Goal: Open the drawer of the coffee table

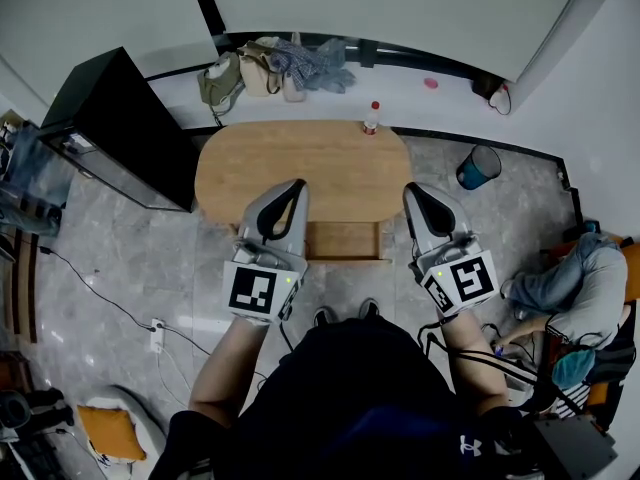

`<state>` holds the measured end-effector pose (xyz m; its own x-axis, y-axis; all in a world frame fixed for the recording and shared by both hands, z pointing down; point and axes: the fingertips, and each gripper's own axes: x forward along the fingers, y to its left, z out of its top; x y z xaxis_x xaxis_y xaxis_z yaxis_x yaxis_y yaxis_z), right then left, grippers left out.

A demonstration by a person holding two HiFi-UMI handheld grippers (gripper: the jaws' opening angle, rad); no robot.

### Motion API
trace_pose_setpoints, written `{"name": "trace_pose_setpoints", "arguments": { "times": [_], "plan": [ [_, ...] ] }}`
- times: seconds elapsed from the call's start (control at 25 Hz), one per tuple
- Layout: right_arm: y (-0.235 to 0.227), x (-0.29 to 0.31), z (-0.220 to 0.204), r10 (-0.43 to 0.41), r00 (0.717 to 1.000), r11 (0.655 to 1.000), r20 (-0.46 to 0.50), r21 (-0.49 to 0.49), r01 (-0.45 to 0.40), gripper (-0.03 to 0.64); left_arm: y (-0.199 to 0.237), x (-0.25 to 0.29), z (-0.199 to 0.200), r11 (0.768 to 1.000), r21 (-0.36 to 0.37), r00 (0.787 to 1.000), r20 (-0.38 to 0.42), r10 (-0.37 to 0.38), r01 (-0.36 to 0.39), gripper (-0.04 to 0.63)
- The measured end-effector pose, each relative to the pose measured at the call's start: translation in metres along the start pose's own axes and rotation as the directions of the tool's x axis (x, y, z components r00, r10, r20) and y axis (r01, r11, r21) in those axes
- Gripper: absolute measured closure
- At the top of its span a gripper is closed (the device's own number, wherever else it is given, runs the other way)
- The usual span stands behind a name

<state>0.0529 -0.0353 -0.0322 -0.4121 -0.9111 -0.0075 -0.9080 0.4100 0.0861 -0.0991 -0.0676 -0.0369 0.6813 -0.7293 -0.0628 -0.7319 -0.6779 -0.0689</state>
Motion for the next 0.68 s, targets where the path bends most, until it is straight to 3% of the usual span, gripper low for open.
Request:
{"name": "trace_pose_setpoints", "arguments": {
  "times": [0.68],
  "plan": [
    [0.0001, -0.0017, -0.0030, 0.007, 1.000, 1.000, -0.004, 0.007, -0.007, 0.615, -0.0033, -0.0027, -0.0052, 1.000, -0.016, 1.000, -0.009, 0.015, -0.015, 0.594]
  ]
}}
